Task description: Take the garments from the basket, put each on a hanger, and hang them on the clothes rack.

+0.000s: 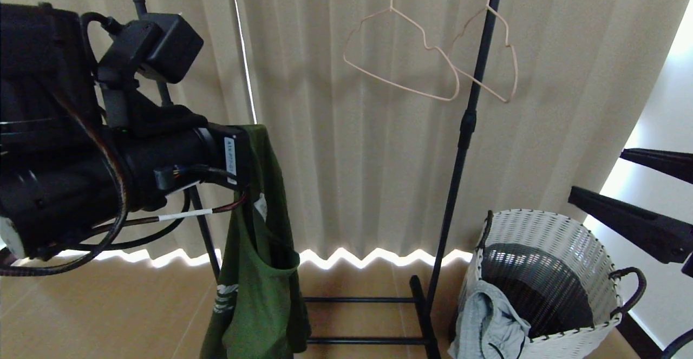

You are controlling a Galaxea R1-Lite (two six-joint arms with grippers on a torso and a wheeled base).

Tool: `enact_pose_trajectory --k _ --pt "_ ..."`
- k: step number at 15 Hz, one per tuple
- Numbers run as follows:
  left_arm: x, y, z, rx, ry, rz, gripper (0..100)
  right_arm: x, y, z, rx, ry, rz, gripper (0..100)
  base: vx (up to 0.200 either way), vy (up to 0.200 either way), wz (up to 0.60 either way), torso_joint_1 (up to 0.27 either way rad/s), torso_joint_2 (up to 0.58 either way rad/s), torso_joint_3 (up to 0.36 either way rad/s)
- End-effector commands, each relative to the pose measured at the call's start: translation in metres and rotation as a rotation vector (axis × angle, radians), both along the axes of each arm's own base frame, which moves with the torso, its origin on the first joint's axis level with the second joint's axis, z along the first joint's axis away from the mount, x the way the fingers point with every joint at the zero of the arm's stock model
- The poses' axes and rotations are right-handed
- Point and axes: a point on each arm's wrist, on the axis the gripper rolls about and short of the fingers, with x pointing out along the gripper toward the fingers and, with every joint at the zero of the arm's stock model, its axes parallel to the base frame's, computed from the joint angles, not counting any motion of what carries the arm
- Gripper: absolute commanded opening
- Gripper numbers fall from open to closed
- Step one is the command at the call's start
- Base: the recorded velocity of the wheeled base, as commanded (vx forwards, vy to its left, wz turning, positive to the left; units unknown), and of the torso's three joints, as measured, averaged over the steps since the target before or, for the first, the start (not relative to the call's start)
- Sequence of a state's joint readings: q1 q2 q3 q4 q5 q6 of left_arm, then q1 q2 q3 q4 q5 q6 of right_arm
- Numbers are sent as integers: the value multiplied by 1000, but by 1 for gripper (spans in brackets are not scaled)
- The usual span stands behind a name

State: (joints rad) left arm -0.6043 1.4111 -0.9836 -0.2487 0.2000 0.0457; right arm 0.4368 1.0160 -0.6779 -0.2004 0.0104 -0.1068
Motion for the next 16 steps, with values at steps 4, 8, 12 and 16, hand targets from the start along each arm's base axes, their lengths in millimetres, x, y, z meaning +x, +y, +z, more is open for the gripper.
enact_pose_trajectory --k 4,8,12,16 --pt "-40 38 4 37 32 40 0 -1 -22 -25 -142 46 -173 100 0 0 0 0 0 0" --pt "-58 51 7 68 24 41 0 4 -39 -31 -163 74 -342 100 0 0 0 0 0 0" --pt "-63 61 -9 93 50 79 0 5 -42 -37 -236 87 -391 100 0 0 0 0 0 0" --pt "-71 65 -9 76 27 81 0 6 -42 -35 -234 84 -390 100 0 0 0 0 0 0"
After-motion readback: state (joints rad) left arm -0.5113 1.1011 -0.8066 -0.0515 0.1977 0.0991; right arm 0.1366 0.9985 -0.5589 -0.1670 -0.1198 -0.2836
